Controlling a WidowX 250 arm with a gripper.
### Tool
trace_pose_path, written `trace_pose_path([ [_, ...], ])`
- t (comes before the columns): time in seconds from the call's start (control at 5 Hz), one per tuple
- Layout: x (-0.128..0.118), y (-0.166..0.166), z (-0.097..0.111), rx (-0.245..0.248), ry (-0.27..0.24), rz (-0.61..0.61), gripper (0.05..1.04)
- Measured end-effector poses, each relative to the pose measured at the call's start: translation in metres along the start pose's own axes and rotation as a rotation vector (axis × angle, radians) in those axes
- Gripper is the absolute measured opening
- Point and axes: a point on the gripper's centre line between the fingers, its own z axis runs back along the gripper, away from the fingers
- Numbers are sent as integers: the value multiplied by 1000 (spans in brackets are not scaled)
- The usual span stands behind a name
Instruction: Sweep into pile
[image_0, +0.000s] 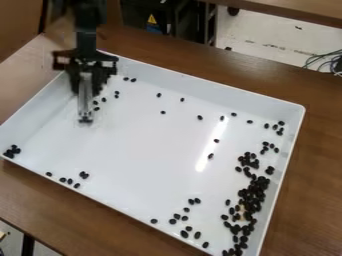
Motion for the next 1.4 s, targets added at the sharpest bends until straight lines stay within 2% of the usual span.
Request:
trace_pose_path([
  [0.2, -2, -15, 3, 28, -19, -211, 359],
  [0.4, -15, -44, 6, 38, -118, -435, 359],
  [0.6, -41, -76, 9, -18, -249, -627, 359],
  [0.8, -65, -100, 9, -105, -335, -757, 359],
  [1.0, -82, -125, 10, -132, -359, -842, 359],
  [1.2, -113, -159, 13, -133, -367, -957, 359],
  [1.4, -160, -195, 19, -162, -340, -1031, 359],
])
